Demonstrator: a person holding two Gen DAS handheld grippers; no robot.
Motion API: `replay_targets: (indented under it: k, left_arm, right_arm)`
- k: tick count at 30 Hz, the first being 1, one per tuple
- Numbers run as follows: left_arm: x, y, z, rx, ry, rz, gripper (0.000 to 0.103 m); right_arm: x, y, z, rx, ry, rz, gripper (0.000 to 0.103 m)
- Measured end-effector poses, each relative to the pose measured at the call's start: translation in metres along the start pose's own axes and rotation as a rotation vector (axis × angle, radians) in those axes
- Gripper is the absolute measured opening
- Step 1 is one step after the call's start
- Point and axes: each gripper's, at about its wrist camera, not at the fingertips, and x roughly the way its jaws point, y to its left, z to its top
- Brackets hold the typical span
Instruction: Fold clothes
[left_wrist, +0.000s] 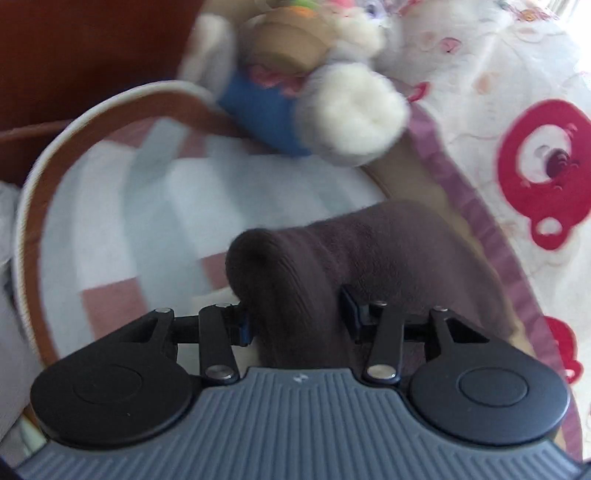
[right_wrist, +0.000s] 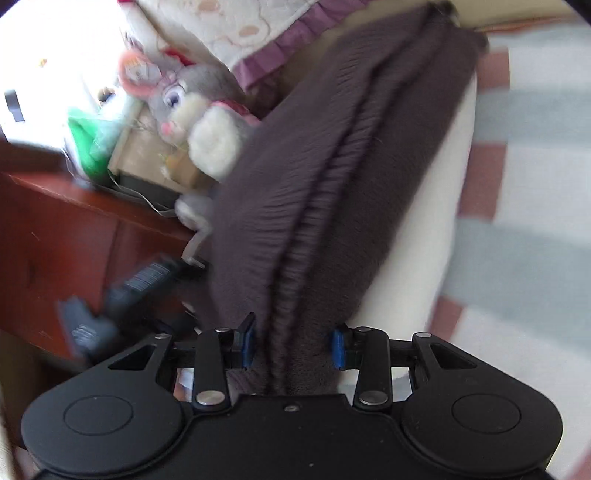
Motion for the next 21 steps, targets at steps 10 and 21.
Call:
replay_targets:
  k: [10, 21]
  left_arm:
    - [-0.057, -0.026, 0.013, 0.091, -0.255, -0.187, 0.042]
    - [-0.004, -0.051, -0.008, 0.173, 0.006, -0.18, 0.043]
  right_arm:
    - [-0.072, -0.003, 0.031, 0.049, -0.323, -0.122, 0.072]
    - [-0.025, -0.061, 0.113, 0.294, -0.415, -0.024, 0.076]
